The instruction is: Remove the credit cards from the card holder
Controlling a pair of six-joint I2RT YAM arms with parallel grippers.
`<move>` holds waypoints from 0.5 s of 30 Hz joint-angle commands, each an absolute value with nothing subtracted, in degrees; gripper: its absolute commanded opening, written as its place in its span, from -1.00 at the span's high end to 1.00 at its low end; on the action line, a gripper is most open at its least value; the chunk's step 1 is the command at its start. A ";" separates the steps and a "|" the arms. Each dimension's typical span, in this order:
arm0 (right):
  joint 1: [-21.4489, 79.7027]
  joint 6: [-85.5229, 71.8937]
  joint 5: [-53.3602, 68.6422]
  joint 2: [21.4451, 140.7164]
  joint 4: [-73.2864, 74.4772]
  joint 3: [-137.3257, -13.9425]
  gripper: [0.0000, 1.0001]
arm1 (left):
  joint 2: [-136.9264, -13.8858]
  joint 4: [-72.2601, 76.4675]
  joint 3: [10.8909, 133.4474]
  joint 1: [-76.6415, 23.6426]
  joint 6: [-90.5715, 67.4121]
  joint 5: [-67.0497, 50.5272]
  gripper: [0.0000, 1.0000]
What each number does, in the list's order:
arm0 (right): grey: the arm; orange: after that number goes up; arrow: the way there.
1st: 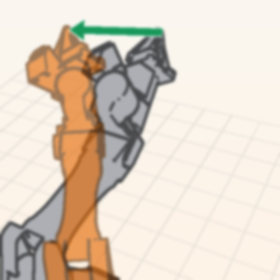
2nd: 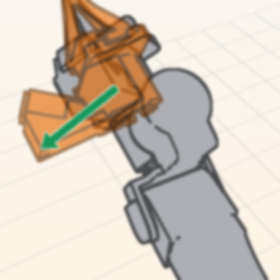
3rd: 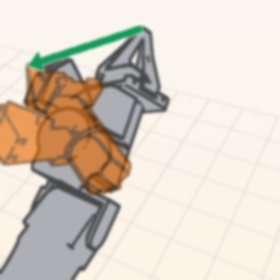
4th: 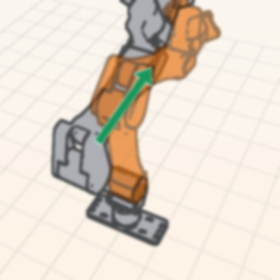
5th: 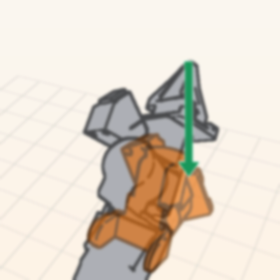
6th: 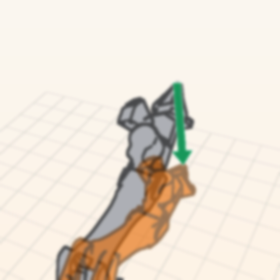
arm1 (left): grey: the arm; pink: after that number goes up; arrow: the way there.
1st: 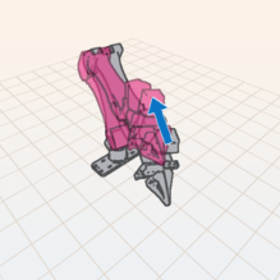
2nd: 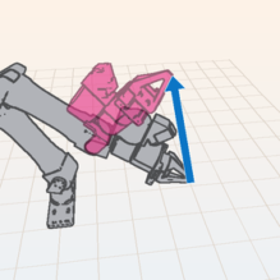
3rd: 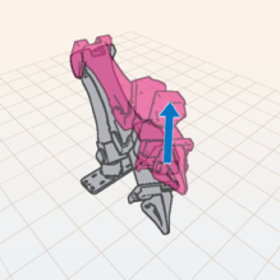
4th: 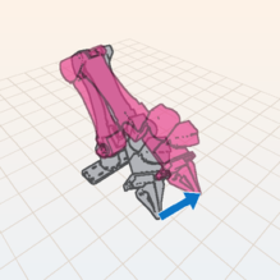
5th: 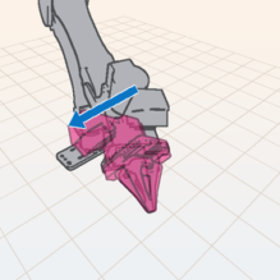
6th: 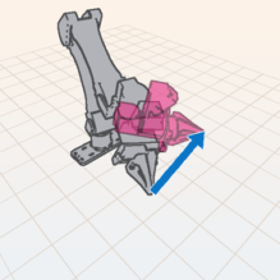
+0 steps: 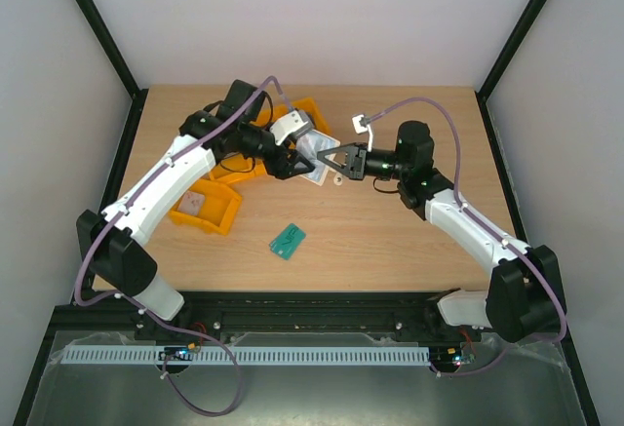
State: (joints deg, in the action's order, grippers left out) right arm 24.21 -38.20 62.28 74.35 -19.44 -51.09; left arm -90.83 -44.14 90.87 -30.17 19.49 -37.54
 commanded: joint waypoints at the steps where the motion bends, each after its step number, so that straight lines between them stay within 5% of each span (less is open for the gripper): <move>1: 24.87 -39.09 63.90 73.42 -24.49 -51.35 0.97 | -90.20 -43.33 89.80 -30.50 18.56 -39.86 -0.04; 8: 24.87 -38.93 63.37 73.09 -24.00 -50.93 0.97 | -89.41 -42.98 88.77 -30.45 17.56 -40.72 0.94; 15: 24.85 -36.93 63.70 73.24 -22.04 -51.32 0.96 | -89.14 -43.71 89.12 -30.37 17.46 -42.81 0.95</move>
State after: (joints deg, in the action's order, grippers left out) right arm 24.03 -35.59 63.48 74.35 -20.67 -50.22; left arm -89.21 -44.10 89.95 -29.69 15.79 -43.75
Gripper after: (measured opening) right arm 0.041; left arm 0.097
